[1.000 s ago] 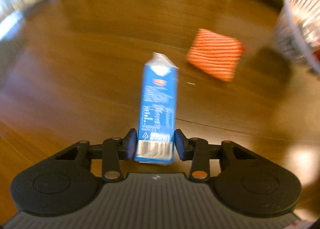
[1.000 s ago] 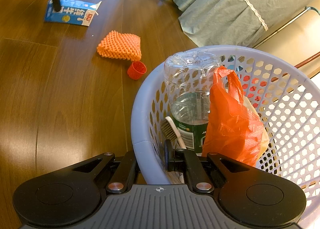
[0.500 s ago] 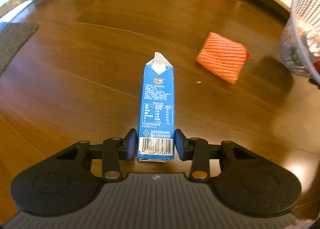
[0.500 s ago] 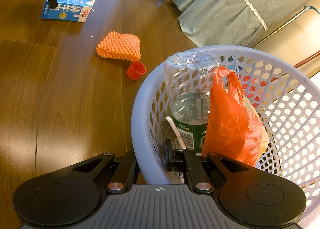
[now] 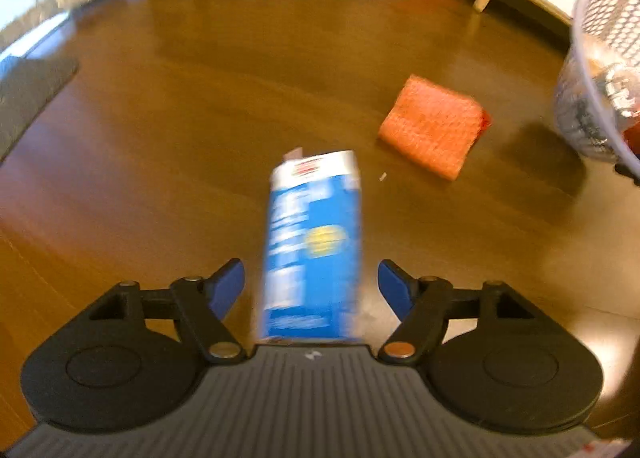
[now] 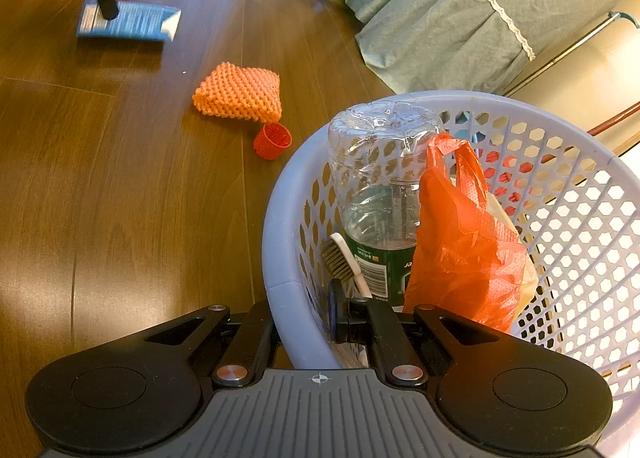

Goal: Collect trash
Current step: 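Close the left tool on the milk carton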

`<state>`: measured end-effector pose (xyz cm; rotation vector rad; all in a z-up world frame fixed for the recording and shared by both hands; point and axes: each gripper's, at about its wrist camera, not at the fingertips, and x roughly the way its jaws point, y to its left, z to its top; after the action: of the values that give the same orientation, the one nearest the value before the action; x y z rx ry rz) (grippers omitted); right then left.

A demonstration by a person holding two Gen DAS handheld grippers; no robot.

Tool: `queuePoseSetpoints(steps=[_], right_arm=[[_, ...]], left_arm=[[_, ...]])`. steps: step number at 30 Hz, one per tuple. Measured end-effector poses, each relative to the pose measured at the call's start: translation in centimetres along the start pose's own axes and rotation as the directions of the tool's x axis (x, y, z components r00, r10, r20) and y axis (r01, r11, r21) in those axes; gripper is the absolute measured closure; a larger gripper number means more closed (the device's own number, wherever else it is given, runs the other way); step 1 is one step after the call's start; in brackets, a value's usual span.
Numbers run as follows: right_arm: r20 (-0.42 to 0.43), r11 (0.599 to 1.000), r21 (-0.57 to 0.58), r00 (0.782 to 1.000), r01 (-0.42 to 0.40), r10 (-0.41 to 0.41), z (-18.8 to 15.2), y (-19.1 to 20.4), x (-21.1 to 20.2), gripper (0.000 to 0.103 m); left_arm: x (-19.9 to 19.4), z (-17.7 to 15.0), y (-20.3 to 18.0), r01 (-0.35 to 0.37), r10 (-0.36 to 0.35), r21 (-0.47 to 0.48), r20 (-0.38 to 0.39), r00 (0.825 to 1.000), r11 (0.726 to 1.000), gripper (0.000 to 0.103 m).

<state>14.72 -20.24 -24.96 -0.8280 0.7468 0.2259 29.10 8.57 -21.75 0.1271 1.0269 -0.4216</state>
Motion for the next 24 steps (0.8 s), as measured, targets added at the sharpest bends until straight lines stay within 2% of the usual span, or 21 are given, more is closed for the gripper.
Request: queuePoseSetpoints(steps=[5,12,17,20,22,24], right_arm=[[0.0,1.0,0.0,1.0,-0.001,0.001,0.0,-0.1,0.0,0.099],[0.0,1.0,-0.004,1.0,-0.002,0.002,-0.1,0.0,-0.1,0.099],[0.0,1.0,-0.005,1.0,-0.001,0.001,-0.1,0.2,-0.1,0.099],[0.0,1.0,-0.004,1.0,-0.001,0.001,-0.1,0.2,-0.1,0.099],[0.001,1.0,0.0,1.0,-0.001,0.001,-0.1,0.2,-0.1,0.099],[0.002,1.0,0.005,1.0,-0.001,0.001,-0.1,0.1,-0.1,0.099]], left_arm=[[1.3,1.1,-1.7,-0.04,0.041,0.098,-0.01,0.999,0.994,0.033],[4.0,2.6,-1.7,-0.086,0.091,0.125,-0.038,0.995,0.988,0.033],[5.5,3.0,-3.1,-0.114,0.127,0.208,-0.053,0.99,0.971,0.035],[6.2,3.1,-3.8,-0.12,0.143,0.25,-0.078,0.987,0.961,0.045],[6.1,3.0,-3.9,-0.12,0.143,0.25,-0.076,0.987,0.961,0.059],[5.4,2.8,-4.0,-0.123,0.137,0.231,-0.045,0.99,0.965,0.06]])
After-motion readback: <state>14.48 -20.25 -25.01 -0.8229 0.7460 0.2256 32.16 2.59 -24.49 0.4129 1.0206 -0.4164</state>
